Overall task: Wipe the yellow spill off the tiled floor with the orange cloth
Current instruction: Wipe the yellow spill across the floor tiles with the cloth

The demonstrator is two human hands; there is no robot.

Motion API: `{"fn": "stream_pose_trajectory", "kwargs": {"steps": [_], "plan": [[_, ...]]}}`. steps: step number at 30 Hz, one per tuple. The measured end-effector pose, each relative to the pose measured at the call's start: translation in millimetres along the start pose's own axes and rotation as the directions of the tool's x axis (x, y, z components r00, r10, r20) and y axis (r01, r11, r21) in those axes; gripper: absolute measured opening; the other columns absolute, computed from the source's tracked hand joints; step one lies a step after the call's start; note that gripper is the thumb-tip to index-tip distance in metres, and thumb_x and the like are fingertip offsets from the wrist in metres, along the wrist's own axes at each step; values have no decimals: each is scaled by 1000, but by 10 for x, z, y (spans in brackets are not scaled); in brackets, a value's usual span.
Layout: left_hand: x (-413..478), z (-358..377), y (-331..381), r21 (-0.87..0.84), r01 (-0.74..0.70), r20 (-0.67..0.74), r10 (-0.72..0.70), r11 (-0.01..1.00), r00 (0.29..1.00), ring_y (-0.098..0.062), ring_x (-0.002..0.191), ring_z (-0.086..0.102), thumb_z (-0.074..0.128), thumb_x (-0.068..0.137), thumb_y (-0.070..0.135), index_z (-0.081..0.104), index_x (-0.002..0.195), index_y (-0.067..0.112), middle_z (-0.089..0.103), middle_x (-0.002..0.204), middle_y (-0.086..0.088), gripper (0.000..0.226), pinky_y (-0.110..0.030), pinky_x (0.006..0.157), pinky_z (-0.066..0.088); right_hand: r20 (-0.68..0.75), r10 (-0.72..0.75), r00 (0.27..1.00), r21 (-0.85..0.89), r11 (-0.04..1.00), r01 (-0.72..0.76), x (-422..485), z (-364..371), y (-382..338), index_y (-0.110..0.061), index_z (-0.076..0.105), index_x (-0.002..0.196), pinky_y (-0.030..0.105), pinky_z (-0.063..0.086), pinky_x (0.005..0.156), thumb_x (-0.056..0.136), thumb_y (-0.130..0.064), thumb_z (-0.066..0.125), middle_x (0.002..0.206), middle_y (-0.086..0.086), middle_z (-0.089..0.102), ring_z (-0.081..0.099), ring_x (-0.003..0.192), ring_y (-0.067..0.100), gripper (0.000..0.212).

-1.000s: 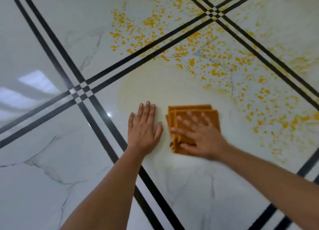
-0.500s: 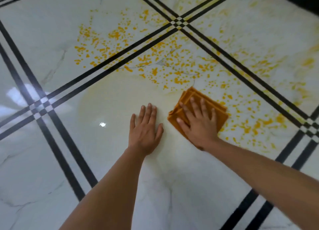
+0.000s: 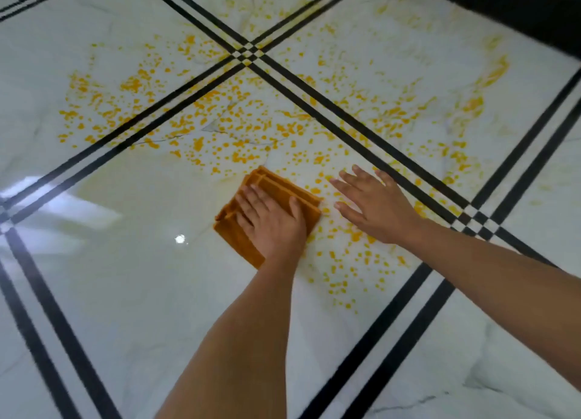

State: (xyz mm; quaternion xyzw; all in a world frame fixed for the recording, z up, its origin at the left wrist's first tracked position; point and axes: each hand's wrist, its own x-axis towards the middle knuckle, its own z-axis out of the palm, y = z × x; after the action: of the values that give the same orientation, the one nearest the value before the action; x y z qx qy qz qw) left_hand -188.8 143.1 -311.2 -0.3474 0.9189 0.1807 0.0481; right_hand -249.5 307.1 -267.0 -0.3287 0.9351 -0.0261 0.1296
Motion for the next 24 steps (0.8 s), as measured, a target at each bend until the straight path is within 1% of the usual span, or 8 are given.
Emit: {"fn": "stream_pose_trajectory", "kwargs": {"steps": [4,6,9,10,13,15,19,24], "plan": [[-126,105,-6,64,-31,-93,37,997,995,-28,144,-4,15,86,57,6,149,7,3,158,-11,81,-45,113,-3,-8,49,999,107,993,-48,-237,16,215,-29,19,148,41,2,115,96,-55,15,156,-3,20,8,145,14,59],[-504,160,-100,119,-306,-57,315,944,948,-26,145,5,17,86,59,17,148,10,14,157,-8,79,-47,113,1,0,29,1000,81,996,-29,-289,-24,361,-29,19,148,43,3,114,96,-53,17,156,-3,21,8,145,14,57],[-738,165,-312,217,-667,114,660,713,742,-22,144,12,26,85,62,24,148,19,20,155,0,76,-54,111,6,14,68,998,78,995,-68,-362,-78,499,-30,18,148,43,2,113,98,-49,22,156,-3,21,8,145,15,53],[-608,135,-334,219,-669,135,657,710,741,-21,144,7,25,83,65,20,148,24,16,156,2,77,-57,111,4,22,72,997,77,994,-73,-417,-71,499,-30,18,148,43,2,113,98,-47,23,156,-3,21,8,145,15,53],[-302,38,-298,175,-308,47,304,935,951,-25,144,-8,22,80,69,8,149,33,1,158,4,79,-62,107,-9,57,59,997,65,996,-62,-615,-58,444,-31,19,148,45,3,113,98,-47,24,155,-4,23,9,145,14,52],[-574,113,-275,173,-310,28,310,935,950,-30,144,-7,22,81,69,8,149,34,1,158,1,78,-64,106,-9,93,14,996,39,999,-17,-741,-24,416,-32,19,147,45,2,113,98,-51,20,155,-5,23,9,145,14,53],[-1135,213,-349,240,-763,245,723,600,646,-31,144,-5,23,81,71,9,147,39,5,158,5,75,-68,105,-4,186,10,982,-24,1000,-6,-898,-15,472,-34,16,147,44,0,114,94,-57,13,156,-6,21,8,145,14,58],[-676,128,-177,200,-303,90,290,932,953,-32,142,-15,18,78,74,0,147,40,-7,158,6,78,-69,101,-13,154,123,980,13,992,-126,-1117,-3,616,-32,19,148,43,5,113,97,-49,25,155,-4,22,12,144,15,54]]}}
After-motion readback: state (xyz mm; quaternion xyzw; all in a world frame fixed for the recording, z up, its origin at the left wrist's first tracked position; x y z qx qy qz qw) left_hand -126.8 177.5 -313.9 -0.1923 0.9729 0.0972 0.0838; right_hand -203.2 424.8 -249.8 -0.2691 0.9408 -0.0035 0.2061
